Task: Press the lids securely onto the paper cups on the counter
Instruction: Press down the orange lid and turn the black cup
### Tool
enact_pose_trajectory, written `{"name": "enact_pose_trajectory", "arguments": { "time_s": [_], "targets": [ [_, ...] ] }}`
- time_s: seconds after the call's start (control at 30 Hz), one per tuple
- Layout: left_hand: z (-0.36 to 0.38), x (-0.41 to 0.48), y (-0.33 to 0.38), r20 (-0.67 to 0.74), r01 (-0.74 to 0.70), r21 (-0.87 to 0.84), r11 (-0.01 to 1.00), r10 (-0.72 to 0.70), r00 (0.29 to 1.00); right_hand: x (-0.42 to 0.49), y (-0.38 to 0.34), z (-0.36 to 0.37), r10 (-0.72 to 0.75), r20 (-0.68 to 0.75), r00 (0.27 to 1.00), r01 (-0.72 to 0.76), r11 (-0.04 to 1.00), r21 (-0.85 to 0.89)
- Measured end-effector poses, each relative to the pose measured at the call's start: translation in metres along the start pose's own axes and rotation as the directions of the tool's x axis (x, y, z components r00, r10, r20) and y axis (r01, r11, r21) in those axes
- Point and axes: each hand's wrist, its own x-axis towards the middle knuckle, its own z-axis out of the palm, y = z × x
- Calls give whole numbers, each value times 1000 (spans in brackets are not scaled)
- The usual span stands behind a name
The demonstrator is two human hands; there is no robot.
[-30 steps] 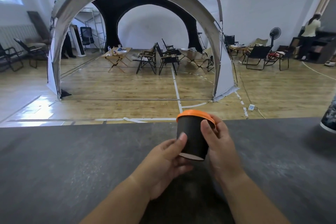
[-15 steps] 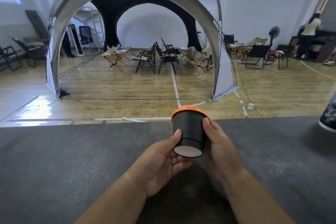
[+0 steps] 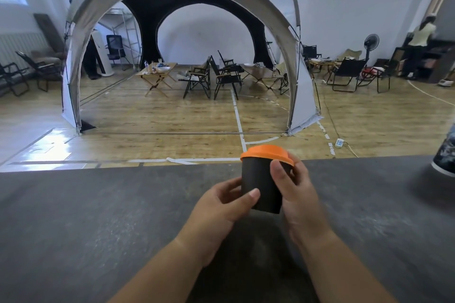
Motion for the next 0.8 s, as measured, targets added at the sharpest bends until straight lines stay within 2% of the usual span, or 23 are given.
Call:
{"name": "enact_pose_trajectory", "arguments": {
  "time_s": [0.1,0.17,0.23,0.33,0.4,0.5,0.57,0.67,0.73,0.8],
  "targets": [
    [-2,2,0,121,101,-154,983,-83,989,0,0,-1,74,55,996,-78,994,75],
    [-4,3,1,124,117,-203,972,-93,988,-1,1,1,105,67,992,-110,990,89],
    [-6,4,0,43,53,-160,986,-47,998,-1,3,0,72,56,996,-76,995,66],
    [-7,4,-3,-22,30,45,999,-29,999,-3,0,1,-19,53,998,20,1000,-21],
    [-5,3,-3,53,95,-31,995,-94,994,0,1,-3,-17,28,999,18,999,-33],
    [-3,2,2,138,154,-175,972,-131,982,2,2,-4,54,88,995,-58,997,45],
    [-6,3,0,77,108,-150,983,-97,992,2,4,-4,57,82,995,-61,997,47],
    [-6,5,-5,-4,59,3,998,-59,998,-3,1,-1,-30,71,997,34,998,-60],
    [-4,5,-6,41,84,-30,996,-83,996,-1,0,-5,-24,55,998,28,997,-66],
    [-4,5,-3,119,136,-104,985,-123,985,1,-2,-5,36,68,997,-39,998,54]
  ]
}}
